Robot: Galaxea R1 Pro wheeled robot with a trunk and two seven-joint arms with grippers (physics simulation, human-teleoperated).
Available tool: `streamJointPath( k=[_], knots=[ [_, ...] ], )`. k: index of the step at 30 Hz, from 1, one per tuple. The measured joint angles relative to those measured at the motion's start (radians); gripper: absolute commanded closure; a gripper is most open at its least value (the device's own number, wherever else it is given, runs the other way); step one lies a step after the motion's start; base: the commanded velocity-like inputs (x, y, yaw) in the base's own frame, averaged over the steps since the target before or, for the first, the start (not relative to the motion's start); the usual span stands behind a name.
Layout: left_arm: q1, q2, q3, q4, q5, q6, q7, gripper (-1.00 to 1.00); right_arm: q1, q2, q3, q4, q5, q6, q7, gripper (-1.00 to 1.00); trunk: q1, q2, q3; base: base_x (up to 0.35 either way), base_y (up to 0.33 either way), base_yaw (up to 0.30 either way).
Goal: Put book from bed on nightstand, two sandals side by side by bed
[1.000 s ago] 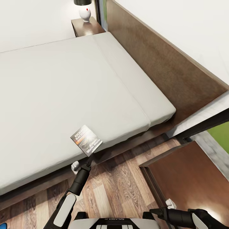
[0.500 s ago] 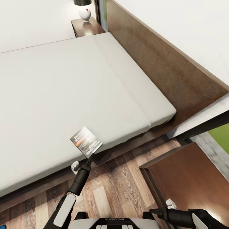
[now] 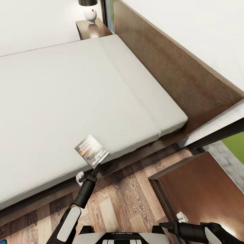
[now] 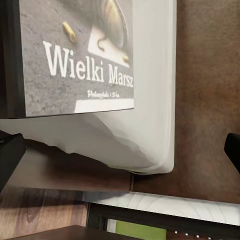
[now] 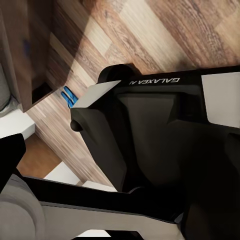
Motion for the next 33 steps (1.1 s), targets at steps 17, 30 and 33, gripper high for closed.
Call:
streamJointPath(
  k=[17, 30, 33],
  knots=[
    [0.0, 0.0, 0.001, 0.001, 0.001, 0.001, 0.0, -1.0, 0.0, 0.0, 0.0, 0.0, 0.0, 0.0, 0.0, -1.0, 0.008, -0.014, -0.006, 0.0, 0.0, 0.0],
    [0.0, 0.0, 0.002, 0.002, 0.021, 0.001, 0.001, -1.0, 0.0, 0.0, 0.0, 0.0, 0.0, 0.0, 0.0, -1.0, 0.031, -0.056, -0.025, 0.0, 0.0, 0.0],
    [0.0, 0.001, 0.002, 0.002, 0.035, 0.001, 0.001, -1.0, 0.0, 0.0, 0.0, 0.0, 0.0, 0.0, 0.0, -1.0, 0.042, -0.077, -0.034, 0.0, 0.0, 0.0]
  ],
)
